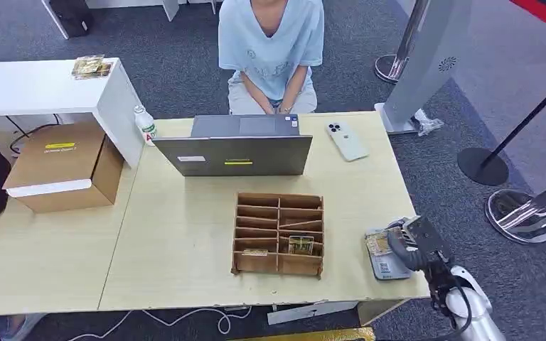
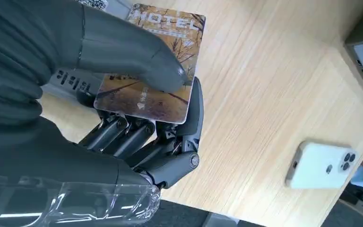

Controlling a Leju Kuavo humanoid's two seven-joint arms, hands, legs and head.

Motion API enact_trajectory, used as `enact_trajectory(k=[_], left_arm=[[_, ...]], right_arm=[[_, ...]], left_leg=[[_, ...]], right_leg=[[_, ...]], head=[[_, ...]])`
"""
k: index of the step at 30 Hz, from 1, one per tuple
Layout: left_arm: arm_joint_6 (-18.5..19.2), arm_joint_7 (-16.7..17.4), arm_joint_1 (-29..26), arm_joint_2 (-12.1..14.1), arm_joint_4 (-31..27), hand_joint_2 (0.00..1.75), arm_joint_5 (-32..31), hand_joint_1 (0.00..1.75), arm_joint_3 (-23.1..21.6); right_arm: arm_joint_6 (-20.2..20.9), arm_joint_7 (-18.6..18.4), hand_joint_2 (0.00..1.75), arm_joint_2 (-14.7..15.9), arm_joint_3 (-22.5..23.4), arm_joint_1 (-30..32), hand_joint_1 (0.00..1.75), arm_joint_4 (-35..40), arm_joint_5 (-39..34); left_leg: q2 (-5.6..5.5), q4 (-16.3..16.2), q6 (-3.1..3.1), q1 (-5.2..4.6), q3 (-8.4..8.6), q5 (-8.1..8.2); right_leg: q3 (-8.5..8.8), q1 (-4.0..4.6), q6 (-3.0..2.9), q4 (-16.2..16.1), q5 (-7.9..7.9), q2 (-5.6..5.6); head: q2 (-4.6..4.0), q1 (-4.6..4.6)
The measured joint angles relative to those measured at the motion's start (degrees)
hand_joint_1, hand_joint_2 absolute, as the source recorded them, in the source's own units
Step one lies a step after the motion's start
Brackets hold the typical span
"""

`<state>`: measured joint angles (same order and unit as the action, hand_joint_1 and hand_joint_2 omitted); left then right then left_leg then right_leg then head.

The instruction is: Pass the card to the sensor for recognition and then transmit it.

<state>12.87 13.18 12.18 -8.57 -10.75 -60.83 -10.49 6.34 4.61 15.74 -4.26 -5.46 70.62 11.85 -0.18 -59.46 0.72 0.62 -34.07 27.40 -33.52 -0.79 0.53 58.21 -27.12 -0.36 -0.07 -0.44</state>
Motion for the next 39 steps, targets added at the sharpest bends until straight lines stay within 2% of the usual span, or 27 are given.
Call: enact_trajectory(k=[15,29,39], left_arm=[[-0.20,0.04,-0.09,0.00,0.00,0.00,0.00,0.00,0.00],[-0.07,-0.04,-0.14,-0.07,0.00,0.00,0.00,0.00,0.00],[0.00,-0.04,-0.13,-0.11,0.00,0.00,0.00,0.00,0.00]], right_arm=[[-0.90,0.00,1.75,0.00,0.15,-1.04,1.75,-1.79,-0.26],[-1.68,-0.96,1.75,0.00,5.05,4.18,1.75,2.21,0.15],[-1.20,-1.40,1.75,-0.42,6.64,5.15,1.75,3.50,1.94]], left_leg=[[0.00,0.00,0.00,0.00,0.02,0.00],[-0.01,0.00,0.00,0.00,0.03,0.00],[0.00,0.00,0.00,0.00,0.04,0.00]], right_leg=[[0.00,0.00,0.00,0.00,0.00,-0.01],[0.01,0.00,0.00,0.00,0.00,0.00],[0.01,0.00,0.00,0.00,0.00,0.00]], head=[[0.00,0.00],[0.00,0.00],[0.00,0.02]])
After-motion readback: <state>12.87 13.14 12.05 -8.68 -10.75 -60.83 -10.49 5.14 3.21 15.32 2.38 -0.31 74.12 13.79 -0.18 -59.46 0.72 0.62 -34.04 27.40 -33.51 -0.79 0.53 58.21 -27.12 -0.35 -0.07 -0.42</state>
